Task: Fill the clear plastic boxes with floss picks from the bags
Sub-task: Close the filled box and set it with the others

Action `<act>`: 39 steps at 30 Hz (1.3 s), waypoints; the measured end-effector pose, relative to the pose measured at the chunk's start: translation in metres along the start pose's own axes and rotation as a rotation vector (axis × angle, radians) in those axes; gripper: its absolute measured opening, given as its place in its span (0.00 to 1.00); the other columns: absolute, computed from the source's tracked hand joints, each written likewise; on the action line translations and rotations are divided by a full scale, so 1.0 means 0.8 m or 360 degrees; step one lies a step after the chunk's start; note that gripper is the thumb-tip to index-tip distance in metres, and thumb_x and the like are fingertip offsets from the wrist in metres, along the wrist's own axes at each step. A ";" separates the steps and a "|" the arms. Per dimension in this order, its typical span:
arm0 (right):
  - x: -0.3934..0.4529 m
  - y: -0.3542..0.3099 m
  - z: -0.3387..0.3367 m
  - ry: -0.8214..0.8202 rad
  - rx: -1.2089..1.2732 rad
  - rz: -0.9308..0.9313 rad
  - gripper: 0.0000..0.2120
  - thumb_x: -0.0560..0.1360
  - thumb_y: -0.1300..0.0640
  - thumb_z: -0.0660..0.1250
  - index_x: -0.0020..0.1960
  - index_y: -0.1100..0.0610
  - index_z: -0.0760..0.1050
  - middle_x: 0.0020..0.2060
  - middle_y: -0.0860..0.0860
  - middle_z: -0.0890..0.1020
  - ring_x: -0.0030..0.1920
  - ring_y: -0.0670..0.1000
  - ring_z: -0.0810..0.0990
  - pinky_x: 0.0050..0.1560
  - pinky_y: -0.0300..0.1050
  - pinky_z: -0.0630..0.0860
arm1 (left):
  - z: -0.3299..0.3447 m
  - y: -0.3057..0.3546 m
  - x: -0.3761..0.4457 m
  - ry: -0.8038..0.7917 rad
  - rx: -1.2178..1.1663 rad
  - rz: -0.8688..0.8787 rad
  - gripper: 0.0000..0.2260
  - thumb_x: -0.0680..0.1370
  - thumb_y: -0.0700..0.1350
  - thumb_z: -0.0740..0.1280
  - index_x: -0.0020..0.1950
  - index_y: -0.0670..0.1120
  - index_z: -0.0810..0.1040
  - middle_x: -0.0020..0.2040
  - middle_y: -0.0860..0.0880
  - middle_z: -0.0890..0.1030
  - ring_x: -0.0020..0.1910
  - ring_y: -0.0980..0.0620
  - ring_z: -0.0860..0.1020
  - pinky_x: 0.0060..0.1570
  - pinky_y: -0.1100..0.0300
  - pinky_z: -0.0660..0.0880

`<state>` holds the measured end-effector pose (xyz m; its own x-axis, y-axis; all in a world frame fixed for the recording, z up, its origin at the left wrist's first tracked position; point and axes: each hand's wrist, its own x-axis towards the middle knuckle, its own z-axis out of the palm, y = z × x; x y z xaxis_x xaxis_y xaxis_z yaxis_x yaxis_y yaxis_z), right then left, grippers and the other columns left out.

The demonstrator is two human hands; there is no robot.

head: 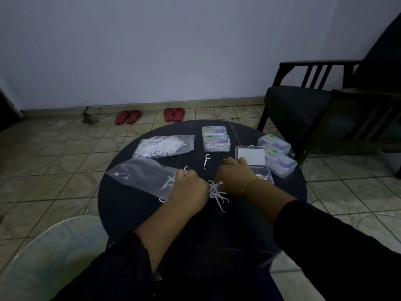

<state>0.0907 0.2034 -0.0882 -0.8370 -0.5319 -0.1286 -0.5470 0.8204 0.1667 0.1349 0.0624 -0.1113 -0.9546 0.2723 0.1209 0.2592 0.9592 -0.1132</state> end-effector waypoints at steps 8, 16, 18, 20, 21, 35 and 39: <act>-0.029 -0.020 0.007 0.0039 0.0037 -0.0032 0.17 0.81 0.46 0.51 0.62 0.44 0.75 0.61 0.46 0.75 0.65 0.52 0.63 0.62 0.55 0.58 | 0.021 0.006 -0.053 0.0307 -0.0175 -0.0112 0.12 0.79 0.49 0.61 0.61 0.53 0.78 0.51 0.53 0.81 0.58 0.50 0.71 0.52 0.54 0.54; -0.049 -0.036 0.012 -0.0104 -0.0002 -0.0026 0.27 0.76 0.38 0.58 0.71 0.49 0.66 0.67 0.51 0.69 0.69 0.55 0.60 0.66 0.56 0.56 | 0.051 0.004 -0.079 0.0669 -0.0374 -0.0189 0.07 0.71 0.48 0.73 0.49 0.55 0.84 0.47 0.60 0.83 0.45 0.52 0.78 0.42 0.59 0.51; -0.049 -0.037 0.015 -0.0054 -0.0003 -0.0025 0.20 0.79 0.44 0.56 0.69 0.48 0.68 0.65 0.52 0.70 0.68 0.55 0.61 0.65 0.56 0.57 | 0.052 0.003 -0.083 0.0692 -0.0444 -0.0241 0.08 0.72 0.47 0.73 0.49 0.56 0.84 0.47 0.60 0.83 0.46 0.52 0.77 0.42 0.60 0.49; -0.050 -0.039 0.019 -0.0011 0.0002 -0.0003 0.18 0.80 0.48 0.55 0.68 0.49 0.70 0.63 0.52 0.71 0.66 0.56 0.63 0.64 0.56 0.58 | 0.054 0.003 -0.085 0.0707 -0.0503 -0.0258 0.09 0.70 0.46 0.75 0.49 0.56 0.84 0.47 0.60 0.83 0.46 0.52 0.76 0.43 0.59 0.49; -0.051 -0.039 0.022 0.0003 0.0012 0.0015 0.18 0.80 0.48 0.54 0.68 0.50 0.70 0.63 0.53 0.72 0.66 0.56 0.63 0.65 0.56 0.58 | 0.054 0.003 -0.085 0.0719 -0.0516 -0.0255 0.10 0.70 0.45 0.76 0.49 0.56 0.84 0.46 0.60 0.83 0.46 0.52 0.76 0.45 0.58 0.51; -0.073 -0.036 0.054 0.0333 0.0226 0.0183 0.14 0.80 0.53 0.54 0.60 0.51 0.75 0.57 0.49 0.76 0.61 0.52 0.68 0.59 0.49 0.59 | 0.061 0.001 -0.084 0.0778 -0.0500 -0.0254 0.09 0.70 0.45 0.76 0.49 0.55 0.84 0.47 0.60 0.83 0.49 0.56 0.70 0.46 0.55 0.61; -0.079 -0.025 0.047 0.0317 0.0238 0.0162 0.15 0.81 0.52 0.53 0.62 0.51 0.75 0.58 0.48 0.76 0.62 0.52 0.67 0.60 0.49 0.59 | 0.059 0.001 -0.083 0.0771 -0.0429 -0.0222 0.08 0.72 0.47 0.71 0.50 0.53 0.84 0.48 0.60 0.83 0.49 0.56 0.68 0.46 0.54 0.62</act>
<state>0.1554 0.2283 -0.1201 -0.8823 -0.4640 0.0790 -0.4639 0.8856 0.0209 0.1911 0.0415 -0.1662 -0.8225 0.0851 0.5623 0.2248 0.9568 0.1841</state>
